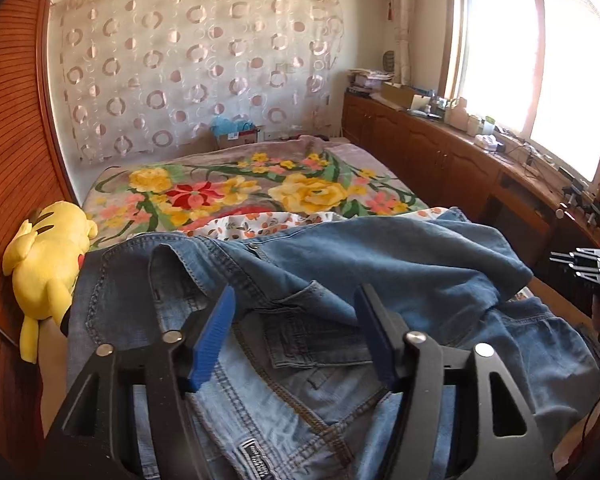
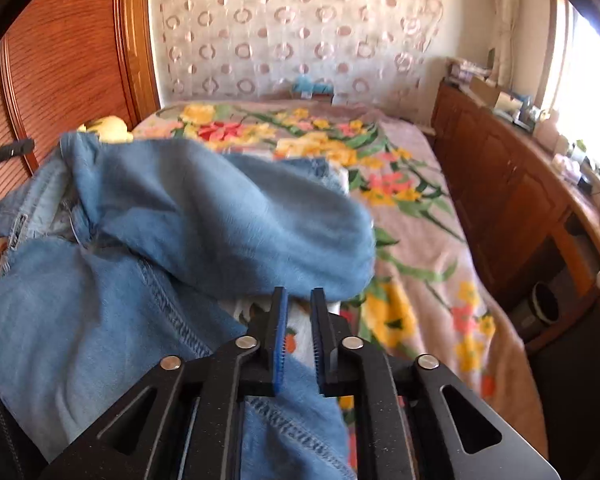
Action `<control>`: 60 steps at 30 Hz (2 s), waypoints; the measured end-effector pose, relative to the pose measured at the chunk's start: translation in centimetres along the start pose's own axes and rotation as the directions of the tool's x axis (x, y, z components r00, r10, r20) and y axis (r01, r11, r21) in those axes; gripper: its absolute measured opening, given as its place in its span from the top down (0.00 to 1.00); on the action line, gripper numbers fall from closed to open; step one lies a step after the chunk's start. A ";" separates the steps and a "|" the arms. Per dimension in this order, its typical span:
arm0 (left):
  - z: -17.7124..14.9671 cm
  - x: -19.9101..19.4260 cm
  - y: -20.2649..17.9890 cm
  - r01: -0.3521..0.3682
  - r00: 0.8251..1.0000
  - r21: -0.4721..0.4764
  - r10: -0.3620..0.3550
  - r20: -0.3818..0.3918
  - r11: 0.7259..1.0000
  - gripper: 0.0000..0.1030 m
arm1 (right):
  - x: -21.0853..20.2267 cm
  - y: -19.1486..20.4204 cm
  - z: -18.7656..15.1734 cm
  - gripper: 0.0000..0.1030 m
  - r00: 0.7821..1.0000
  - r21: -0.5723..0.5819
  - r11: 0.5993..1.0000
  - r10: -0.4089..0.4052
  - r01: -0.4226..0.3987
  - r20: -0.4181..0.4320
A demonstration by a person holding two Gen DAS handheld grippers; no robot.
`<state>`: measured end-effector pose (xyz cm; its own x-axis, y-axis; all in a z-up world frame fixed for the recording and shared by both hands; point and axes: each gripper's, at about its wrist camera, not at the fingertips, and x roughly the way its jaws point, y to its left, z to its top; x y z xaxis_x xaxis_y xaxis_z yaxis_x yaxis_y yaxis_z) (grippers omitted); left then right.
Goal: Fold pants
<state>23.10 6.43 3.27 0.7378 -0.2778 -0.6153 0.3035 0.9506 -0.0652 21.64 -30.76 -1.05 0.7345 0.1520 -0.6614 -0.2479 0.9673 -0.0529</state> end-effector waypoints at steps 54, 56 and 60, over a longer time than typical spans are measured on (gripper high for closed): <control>-4.7 7.6 -1.7 0.055 0.998 -0.095 -0.053 0.023 0.994 0.27 | 12.5 -8.6 14.5 0.82 0.967 0.183 0.951 -0.254 0.250 -0.001; -4.6 7.6 -1.6 0.054 0.998 -0.098 -0.052 0.023 0.994 0.28 | 13.1 -8.3 13.6 0.75 0.974 0.181 0.957 -0.224 0.226 -0.036; -4.6 7.7 -1.6 0.053 0.998 -0.103 -0.051 0.020 0.993 0.27 | 12.1 -6.3 11.6 0.59 0.983 0.163 0.969 -0.181 0.186 -0.042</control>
<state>25.53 3.43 -5.00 0.7334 -0.3288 -0.5950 0.2786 0.9437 -0.1781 39.41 -32.62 -0.09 0.7401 -0.0346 -0.6716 -0.0008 0.9986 -0.0523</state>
